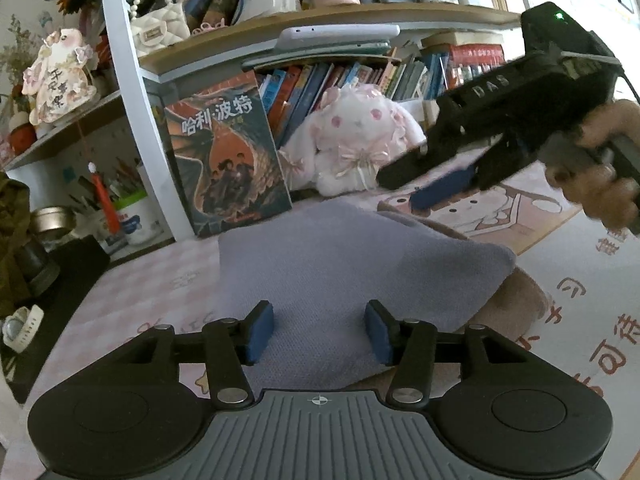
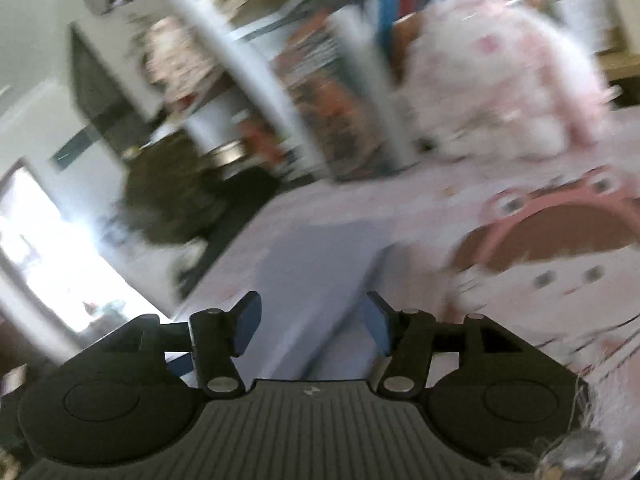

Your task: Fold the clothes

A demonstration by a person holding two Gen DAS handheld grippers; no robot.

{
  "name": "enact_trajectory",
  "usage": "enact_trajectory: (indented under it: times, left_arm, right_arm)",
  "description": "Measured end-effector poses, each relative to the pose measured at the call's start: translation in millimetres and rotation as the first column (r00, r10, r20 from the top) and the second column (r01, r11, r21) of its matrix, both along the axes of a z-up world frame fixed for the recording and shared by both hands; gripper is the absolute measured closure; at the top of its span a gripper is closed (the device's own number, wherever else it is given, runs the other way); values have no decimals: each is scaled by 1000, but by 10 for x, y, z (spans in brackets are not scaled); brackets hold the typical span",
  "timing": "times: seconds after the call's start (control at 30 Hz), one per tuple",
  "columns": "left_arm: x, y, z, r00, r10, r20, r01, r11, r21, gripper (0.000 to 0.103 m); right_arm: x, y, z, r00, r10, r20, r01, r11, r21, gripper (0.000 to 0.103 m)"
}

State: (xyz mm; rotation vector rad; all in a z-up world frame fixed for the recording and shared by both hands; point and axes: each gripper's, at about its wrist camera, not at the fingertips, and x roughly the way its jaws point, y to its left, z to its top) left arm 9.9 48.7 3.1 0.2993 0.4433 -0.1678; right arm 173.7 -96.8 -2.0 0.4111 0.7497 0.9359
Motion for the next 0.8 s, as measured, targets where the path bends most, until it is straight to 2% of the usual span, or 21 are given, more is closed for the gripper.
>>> enact_trajectory:
  times: [0.1, 0.17, 0.2, 0.23, 0.33, 0.4, 0.53, 0.6, 0.8]
  left_arm:
    - [-76, 63, 93, 999, 25, 44, -23, 999, -42, 50]
    - [-177, 129, 174, 995, 47, 92, -41, 997, -68, 50]
    - [-225, 159, 208, 993, 55, 106, -47, 996, -71, 50]
    - [-274, 189, 242, 991, 62, 121, -54, 996, -74, 50]
    - [-401, 260, 320, 985, 79, 154, -68, 995, -72, 50]
    - [-459, 281, 335, 984, 79, 160, -71, 996, -56, 50]
    - [-412, 279, 283, 990, 62, 124, -54, 996, -69, 50]
    - [-378, 261, 237, 993, 56, 103, -49, 997, -67, 50]
    - [-278, 206, 97, 999, 36, 39, -33, 997, -63, 50]
  right_arm:
    - [-116, 261, -55, 999, 30, -18, -31, 996, -88, 50]
    - [-168, 374, -85, 1000, 27, 9, -26, 988, -153, 74]
    - [-197, 409, -78, 999, 28, 28, -23, 985, -169, 89]
    - [-248, 391, -10, 998, 25, 50, -18, 989, -150, 92]
    - [-533, 202, 321, 982, 47, 180, -44, 999, -21, 92]
    - [-686, 99, 362, 980, 42, 193, -47, 999, 18, 92]
    - [-653, 110, -103, 993, -1, 117, 21, 986, -165, 92]
    - [-551, 30, -279, 998, -7, 55, 13, 994, -112, 92]
    - [-636, 63, -166, 995, 7, 101, 11, 984, -177, 89]
